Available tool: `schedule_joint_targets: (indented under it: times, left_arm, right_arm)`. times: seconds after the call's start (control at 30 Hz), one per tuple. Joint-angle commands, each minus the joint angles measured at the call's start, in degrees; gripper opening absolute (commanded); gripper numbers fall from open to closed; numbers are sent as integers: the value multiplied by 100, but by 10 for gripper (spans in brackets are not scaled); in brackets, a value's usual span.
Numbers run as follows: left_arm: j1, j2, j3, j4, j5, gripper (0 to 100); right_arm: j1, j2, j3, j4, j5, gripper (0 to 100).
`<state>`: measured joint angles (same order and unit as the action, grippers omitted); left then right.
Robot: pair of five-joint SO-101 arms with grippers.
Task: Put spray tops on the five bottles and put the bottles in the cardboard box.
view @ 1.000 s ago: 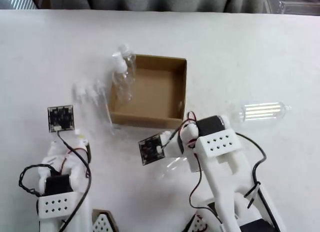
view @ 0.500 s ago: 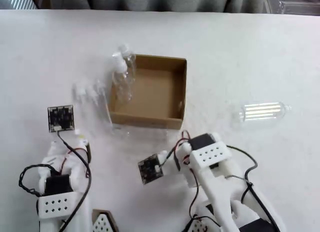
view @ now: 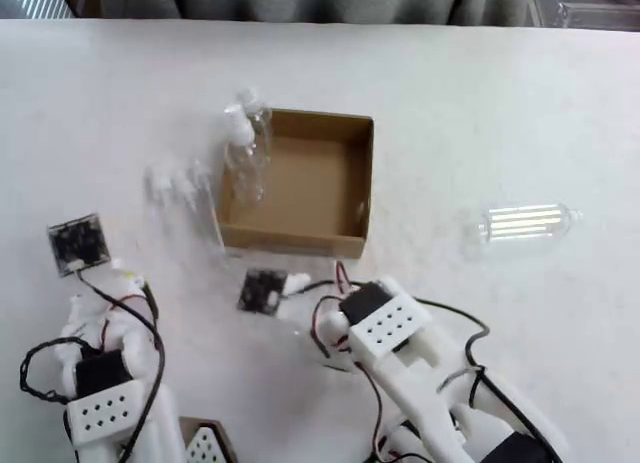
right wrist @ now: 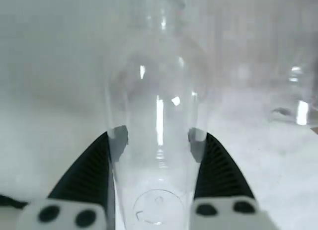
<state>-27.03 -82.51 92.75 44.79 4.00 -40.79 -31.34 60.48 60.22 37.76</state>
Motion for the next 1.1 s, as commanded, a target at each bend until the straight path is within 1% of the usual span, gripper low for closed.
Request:
schedule_joint_targets:
  times: [0.0, 0.13, 0.2, 0.27, 0.37, 0.4, 0.47, 0.57, 0.6, 0.67, 0.73, 0.83, 0.93, 1.0, 1.07]
  left_arm:
    - [-321, -66, -378, -202, 237, 28]
    - [-347, -57, -387, -185, 281, 28]
    - [-347, -48, -457, -114, 281, 28]
    - [-347, 127, -642, 62, 281, 28]
    - [-347, 822, -976, 26, 290, 28]
    - [-347, 1138, -1081, -44, 290, 28]
    - [-347, 1833, -1319, -264, 316, 28]
    - [-347, 2791, -1618, -571, 686, 28]
    - [-347, 3073, -1741, -607, 782, 28]
    - [-338, 3451, -1943, -624, 897, 28]
    - [-312, 3618, -2031, -589, 941, 28]
    - [-295, 3547, -2031, -571, 1213, 28]
    - [-295, 3407, -2040, -352, 1275, 35]
    - [-286, 3257, -2110, -70, 1292, 81]
    - [-286, 3064, -2233, 369, 1301, 168]
  right_arm:
    - [-462, -40, -589, -57, -1749, 15]
    - [-1112, -40, -835, -92, -3103, 15]
    - [-1341, -40, -914, -251, -3578, 15]
    - [-1385, -31, -923, -523, -3789, 15]
    - [-1437, -31, -923, -734, -3824, 21]
    - [-1499, -31, -923, -752, -3824, 38]
    - [-1613, -31, -870, -769, -3833, 107]
    - [-1736, -31, -765, -954, -3833, 225]
    - [-1736, -31, -765, -1033, -3833, 249]
    - [-1710, -31, -765, -1182, -3833, 262]
    - [-1710, -31, -765, -1323, -3833, 264]
    - [-1701, 13, -765, -1314, -3798, 269]
    - [-1692, 295, -809, -1305, -3780, 341]
    - [-1560, 400, -844, -1262, -3719, 394]
    - [-1393, 400, -1081, -840, -3297, 398]
